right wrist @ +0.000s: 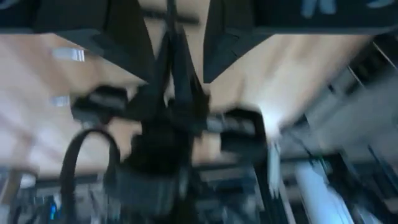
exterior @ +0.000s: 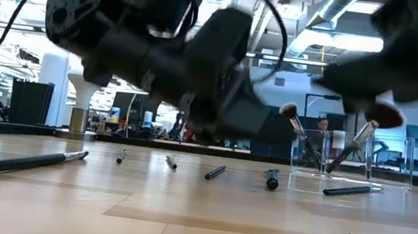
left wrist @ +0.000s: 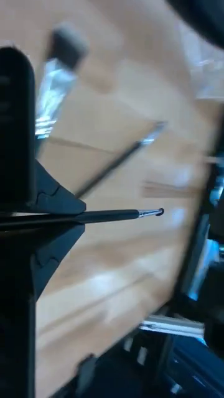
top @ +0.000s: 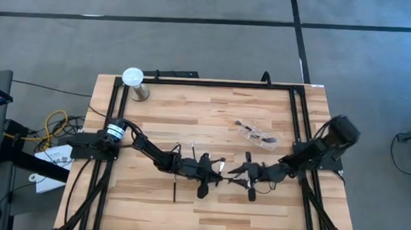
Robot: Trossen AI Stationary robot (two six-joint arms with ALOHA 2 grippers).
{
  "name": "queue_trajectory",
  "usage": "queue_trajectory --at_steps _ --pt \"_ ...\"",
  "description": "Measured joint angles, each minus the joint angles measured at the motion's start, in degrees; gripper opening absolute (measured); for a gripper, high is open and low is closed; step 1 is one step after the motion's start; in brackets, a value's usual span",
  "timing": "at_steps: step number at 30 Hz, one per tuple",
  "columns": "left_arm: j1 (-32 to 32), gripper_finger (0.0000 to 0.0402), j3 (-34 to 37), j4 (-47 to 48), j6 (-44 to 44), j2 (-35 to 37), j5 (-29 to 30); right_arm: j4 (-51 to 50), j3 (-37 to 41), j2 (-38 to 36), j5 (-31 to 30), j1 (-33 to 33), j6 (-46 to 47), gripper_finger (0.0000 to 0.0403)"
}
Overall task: Pick & Place Makeup Supplies
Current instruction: Put the black makeup brush into the transparent organizer
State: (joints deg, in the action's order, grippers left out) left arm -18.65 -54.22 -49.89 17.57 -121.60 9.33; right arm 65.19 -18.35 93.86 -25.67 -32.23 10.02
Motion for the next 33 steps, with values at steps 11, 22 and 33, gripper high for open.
queue_trajectory --at_steps 11,22,33 --pt "-0.1 0.0017 5.5 1.4 -19.1 21.9 12.1 -11.2 0.0 -29.7 0.1 -6.8 -13.0 0.0171" --pt "-0.5 0.0015 11.6 -11.7 -23.9 20.3 17.9 -9.8 0.0 -19.3 -9.9 0.6 -3.4 0.0160" --pt "-0.8 0.0015 11.6 -23.6 -25.3 14.4 16.1 14.5 0.0 -6.9 -1.2 7.7 -7.5 0.0143"
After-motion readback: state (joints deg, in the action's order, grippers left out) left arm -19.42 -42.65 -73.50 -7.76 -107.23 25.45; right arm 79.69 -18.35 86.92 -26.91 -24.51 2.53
